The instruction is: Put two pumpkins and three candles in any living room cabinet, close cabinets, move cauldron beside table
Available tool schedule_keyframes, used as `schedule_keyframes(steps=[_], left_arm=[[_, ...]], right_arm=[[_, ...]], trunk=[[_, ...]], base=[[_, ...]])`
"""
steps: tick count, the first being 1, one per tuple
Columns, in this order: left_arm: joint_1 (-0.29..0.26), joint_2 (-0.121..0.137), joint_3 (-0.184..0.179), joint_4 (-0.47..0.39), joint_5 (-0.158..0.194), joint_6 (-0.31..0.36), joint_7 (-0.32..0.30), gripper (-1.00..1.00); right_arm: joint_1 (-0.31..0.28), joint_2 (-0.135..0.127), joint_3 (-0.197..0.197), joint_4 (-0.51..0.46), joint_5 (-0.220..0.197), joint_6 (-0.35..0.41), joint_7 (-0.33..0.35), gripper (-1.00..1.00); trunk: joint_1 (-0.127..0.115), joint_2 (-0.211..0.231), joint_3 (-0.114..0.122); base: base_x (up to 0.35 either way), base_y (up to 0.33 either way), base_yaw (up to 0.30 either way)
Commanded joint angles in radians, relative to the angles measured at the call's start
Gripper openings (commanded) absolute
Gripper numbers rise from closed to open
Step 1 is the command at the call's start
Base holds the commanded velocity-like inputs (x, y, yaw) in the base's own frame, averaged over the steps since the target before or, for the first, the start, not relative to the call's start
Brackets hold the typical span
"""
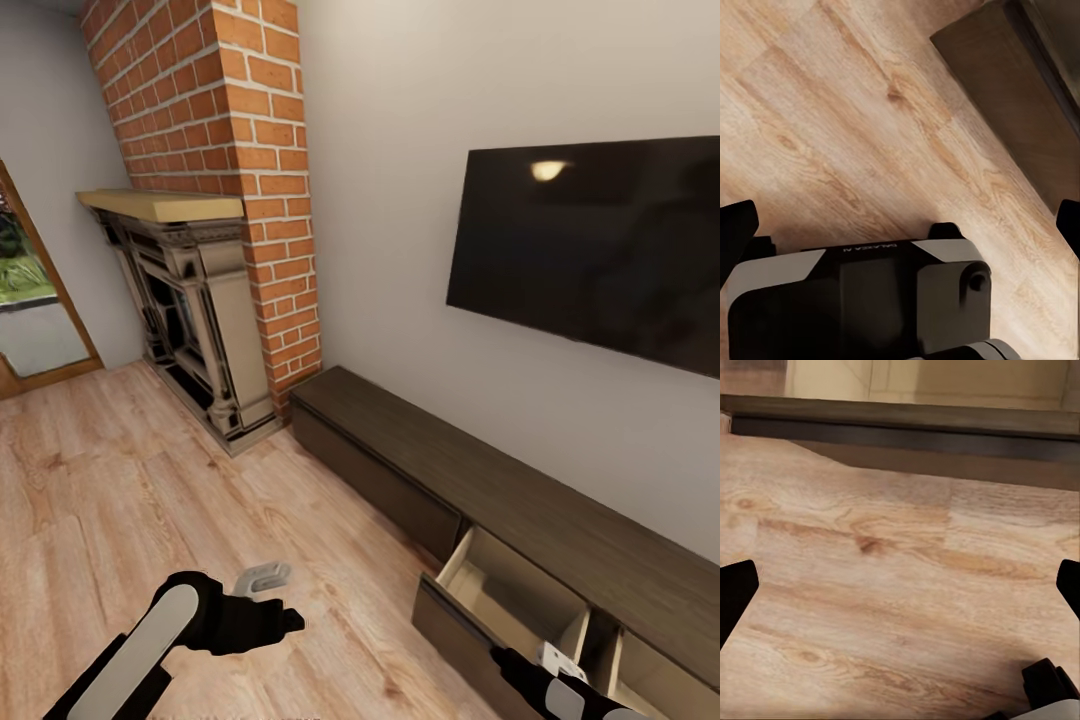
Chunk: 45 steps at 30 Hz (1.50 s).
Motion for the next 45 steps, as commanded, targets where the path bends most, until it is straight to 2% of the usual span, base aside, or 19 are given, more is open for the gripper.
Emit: schedule_keyframes(steps=[1,17,28,45], left_arm=[[-0.001,0.000,-0.002,-0.001,0.009,0.000,0.011,1.00],[-0.001,-0.001,-0.004,0.000,0.008,0.000,0.013,1.00],[-0.001,-0.001,-0.004,-0.001,0.008,0.000,0.015,1.00],[-0.001,-0.001,-0.005,-0.001,0.008,0.000,0.015,1.00]], right_arm=[[-0.001,0.000,0.008,0.003,-0.011,0.003,0.007,1.00],[-0.001,0.001,0.008,0.002,-0.011,0.003,0.007,1.00],[-0.001,0.003,0.008,0.002,0.015,-0.004,0.007,1.00],[-0.001,0.003,0.008,0.002,0.017,-0.005,0.007,1.00]], trunk=[[0.000,-0.001,-0.001],[0.000,-0.001,-0.001],[0.000,-0.001,-0.001],[0.000,-0.001,-0.001]], base=[[0.000,0.000,0.291],[0.000,0.000,0.291],[0.000,0.000,0.291],[0.000,0.000,0.291]])
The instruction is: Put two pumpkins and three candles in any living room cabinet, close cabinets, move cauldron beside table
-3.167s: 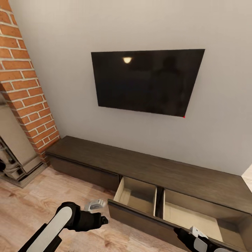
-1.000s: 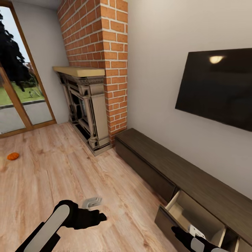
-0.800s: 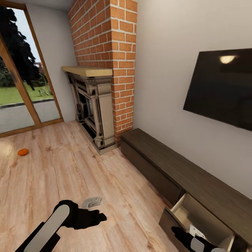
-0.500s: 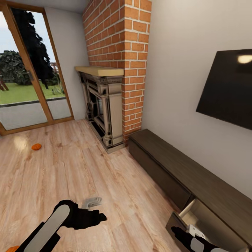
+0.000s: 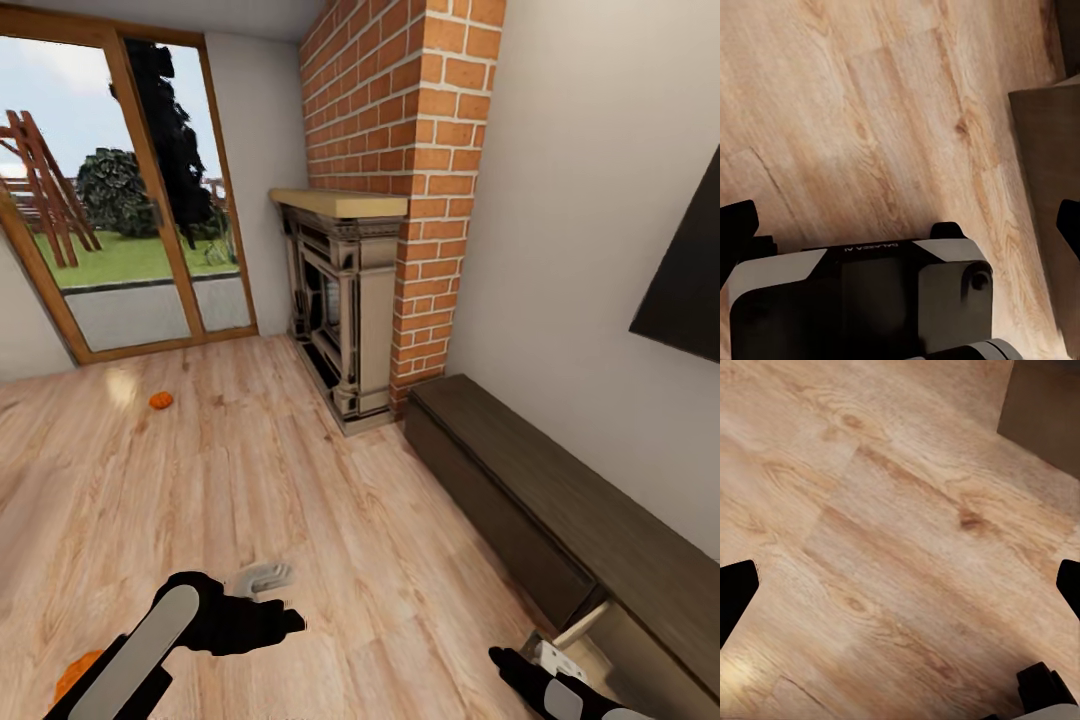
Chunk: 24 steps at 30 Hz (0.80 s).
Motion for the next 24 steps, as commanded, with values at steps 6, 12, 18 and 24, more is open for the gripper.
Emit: schedule_keyframes(steps=[6,12,18,24], left_arm=[[-0.001,0.001,-0.001,-0.001,0.009,0.000,0.010,1.00],[-0.001,0.000,-0.002,0.000,0.008,0.000,0.010,1.00],[-0.001,0.000,-0.003,0.015,0.009,0.000,0.010,1.00],[-0.001,0.000,-0.004,0.022,0.009,0.000,0.010,1.00]], right_arm=[[-0.001,0.000,0.008,0.002,-0.010,0.003,0.007,1.00],[-0.001,0.000,0.008,0.002,-0.010,0.003,0.007,1.00],[-0.001,0.000,0.008,0.003,-0.010,0.003,0.007,1.00],[-0.001,0.000,0.008,0.002,-0.010,0.003,0.007,1.00]], trunk=[[0.000,-0.001,-0.001],[0.000,-0.001,-0.001],[0.000,-0.001,-0.001],[0.000,-0.001,-0.001]], base=[[0.000,0.000,0.291],[0.000,0.000,0.291],[0.000,0.000,0.291],[0.000,0.000,0.291]])
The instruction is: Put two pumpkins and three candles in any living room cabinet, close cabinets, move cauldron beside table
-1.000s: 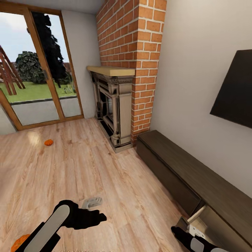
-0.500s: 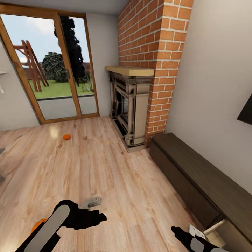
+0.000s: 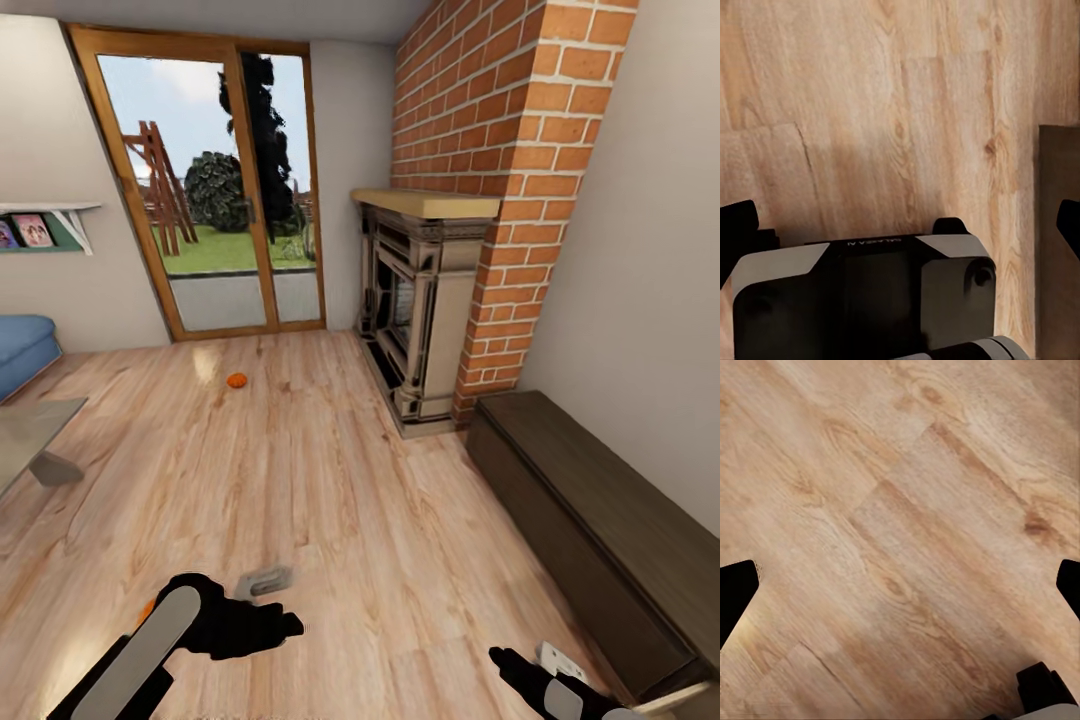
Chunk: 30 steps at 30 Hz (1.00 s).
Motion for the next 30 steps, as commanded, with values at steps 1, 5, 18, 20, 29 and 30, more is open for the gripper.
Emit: schedule_keyframes(steps=[1,5,18,20,29,30], left_arm=[[-0.001,0.000,-0.002,0.000,0.009,0.000,0.010,1.00],[-0.001,0.000,-0.002,0.000,0.009,0.000,0.010,1.00],[-0.001,0.000,-0.002,0.000,0.008,0.000,0.010,1.00],[-0.001,0.000,-0.002,0.000,0.008,0.000,0.010,1.00],[-0.001,0.001,-0.003,-0.001,0.009,0.000,0.010,1.00],[-0.001,0.001,-0.003,-0.002,0.009,0.000,0.010,1.00]], right_arm=[[-0.001,0.000,0.008,0.003,-0.010,0.003,0.007,1.00],[-0.001,0.000,0.008,0.003,-0.010,0.003,0.007,1.00],[-0.001,0.000,0.008,0.003,-0.010,0.003,0.007,1.00],[-0.001,0.000,0.008,0.003,-0.010,0.003,0.007,1.00],[-0.001,-0.001,0.007,0.002,-0.010,0.003,0.011,1.00],[-0.001,-0.001,0.007,0.002,-0.010,0.003,0.012,1.00]], trunk=[[0.000,-0.001,-0.001],[0.000,-0.001,-0.001],[0.000,-0.001,-0.001],[0.000,-0.001,-0.001],[0.000,-0.001,-0.001],[0.000,-0.001,-0.001]], base=[[0.000,0.000,0.291],[0.000,0.000,0.291],[0.000,0.000,0.291],[0.000,0.000,0.291],[0.184,0.000,0.290],[0.313,0.000,0.260]])
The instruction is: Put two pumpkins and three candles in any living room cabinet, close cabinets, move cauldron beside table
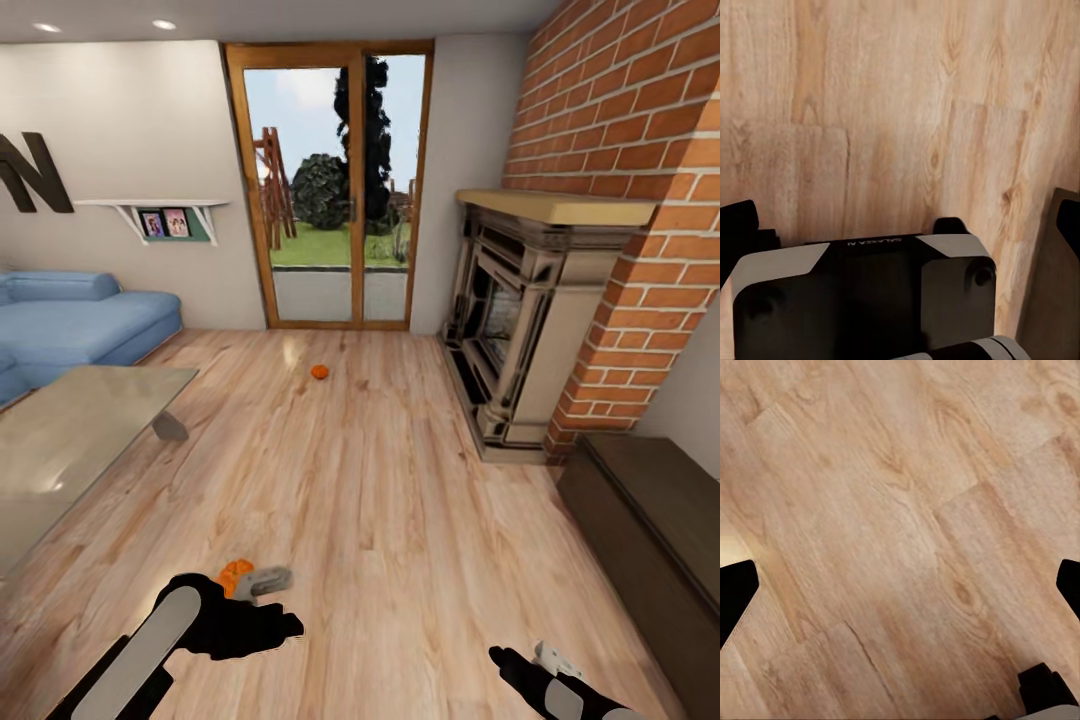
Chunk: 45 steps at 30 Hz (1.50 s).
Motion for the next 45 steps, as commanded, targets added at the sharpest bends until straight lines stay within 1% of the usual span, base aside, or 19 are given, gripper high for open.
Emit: schedule_keyframes(steps=[1,5,20,33,45], left_arm=[[-0.001,0.001,-0.002,-0.001,0.009,0.000,0.010,1.00],[-0.001,0.000,-0.002,0.000,0.009,0.000,0.011,1.00],[-0.001,0.000,-0.002,0.000,0.008,0.000,0.011,1.00],[-0.001,0.000,-0.002,0.000,0.008,0.000,0.011,1.00],[-0.001,-0.001,-0.002,0.000,0.008,0.000,0.011,1.00]], right_arm=[[-0.001,0.000,0.008,0.002,-0.010,0.003,0.007,1.00],[-0.001,0.000,0.008,0.002,-0.010,0.002,0.008,1.00],[-0.001,0.000,0.008,0.002,-0.010,0.002,0.006,1.00],[-0.001,0.000,0.008,0.002,-0.010,0.004,0.013,1.00],[-0.001,0.000,0.008,0.002,-0.011,0.004,0.012,1.00]], trunk=[[0.001,-0.001,-0.001],[0.001,-0.001,-0.001],[0.001,-0.001,-0.001],[0.001,-0.001,-0.001],[0.001,-0.001,-0.001]], base=[[0.319,0.000,0.220],[0.322,0.000,0.156],[0.325,0.000,0.020],[0.307,0.000,0.239],[0.292,0.000,0.019]])
